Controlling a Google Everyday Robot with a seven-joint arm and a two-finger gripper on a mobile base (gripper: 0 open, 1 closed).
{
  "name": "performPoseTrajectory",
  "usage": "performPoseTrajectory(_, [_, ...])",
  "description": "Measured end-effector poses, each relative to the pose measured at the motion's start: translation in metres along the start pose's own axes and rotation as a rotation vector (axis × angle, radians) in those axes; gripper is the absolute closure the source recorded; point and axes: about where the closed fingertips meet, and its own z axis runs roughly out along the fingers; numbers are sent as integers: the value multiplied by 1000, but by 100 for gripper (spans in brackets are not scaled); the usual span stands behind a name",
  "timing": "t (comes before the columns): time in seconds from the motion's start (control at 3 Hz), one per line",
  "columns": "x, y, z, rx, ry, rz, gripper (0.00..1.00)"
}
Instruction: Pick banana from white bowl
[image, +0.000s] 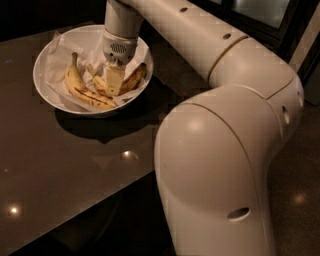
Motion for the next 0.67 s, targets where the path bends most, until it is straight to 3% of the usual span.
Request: performPoseTrajectory(0.67, [10, -1, -9, 44, 24, -1, 95])
